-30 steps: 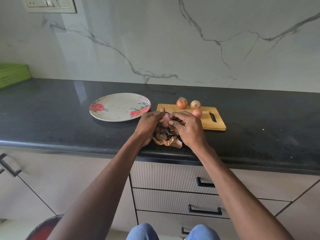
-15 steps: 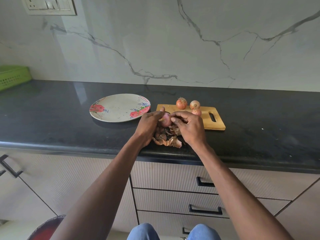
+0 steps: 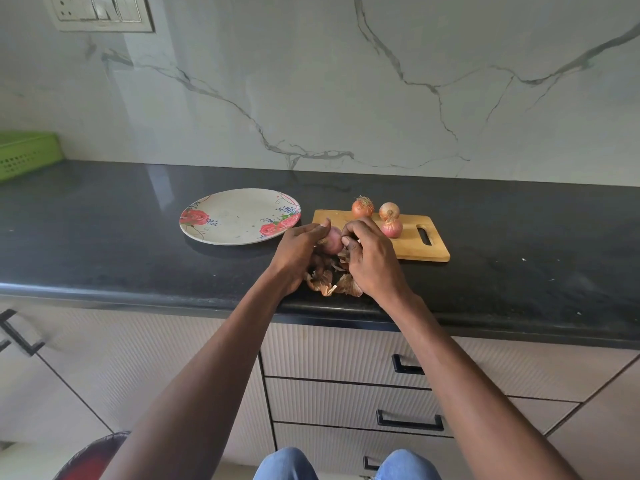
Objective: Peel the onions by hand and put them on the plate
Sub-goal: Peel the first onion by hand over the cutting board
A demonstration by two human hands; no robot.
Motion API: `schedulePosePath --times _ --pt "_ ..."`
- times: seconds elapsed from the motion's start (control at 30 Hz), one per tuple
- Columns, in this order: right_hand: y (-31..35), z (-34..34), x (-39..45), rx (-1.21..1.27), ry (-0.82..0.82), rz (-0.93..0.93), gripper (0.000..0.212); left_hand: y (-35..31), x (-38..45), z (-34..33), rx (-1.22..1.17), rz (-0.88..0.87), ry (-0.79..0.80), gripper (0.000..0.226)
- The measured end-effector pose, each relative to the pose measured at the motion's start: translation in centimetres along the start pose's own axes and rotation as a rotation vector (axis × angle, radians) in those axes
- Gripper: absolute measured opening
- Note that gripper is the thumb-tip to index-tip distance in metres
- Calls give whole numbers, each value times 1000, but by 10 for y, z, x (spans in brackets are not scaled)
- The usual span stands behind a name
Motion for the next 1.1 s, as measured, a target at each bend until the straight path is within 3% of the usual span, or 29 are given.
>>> schedulePosePath --times 0.67,0.87,1.03,1.1 --pt "1 0 -1 -58 -13 -40 9 0 5 8 -222 35 -143 30" --pt "-1 9 -2 36 -77 -122 7 -1 5 3 -254 47 -70 18" --pt "2 12 -3 79 -99 -117 12 -4 4 -1 -258 26 -8 34" --pt "3 14 -2 82 -118 -106 16 -4 4 -1 -278 26 4 31"
Point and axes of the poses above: each hand's wrist, its own x-axis towards the middle knuckle, its own z-axis out of the back of the hand, y = z × x, the point moved 5 cm from there along x, towards the middle knuckle, and after that the axes turned 9 degrees about -z, right-handed, at the moved point
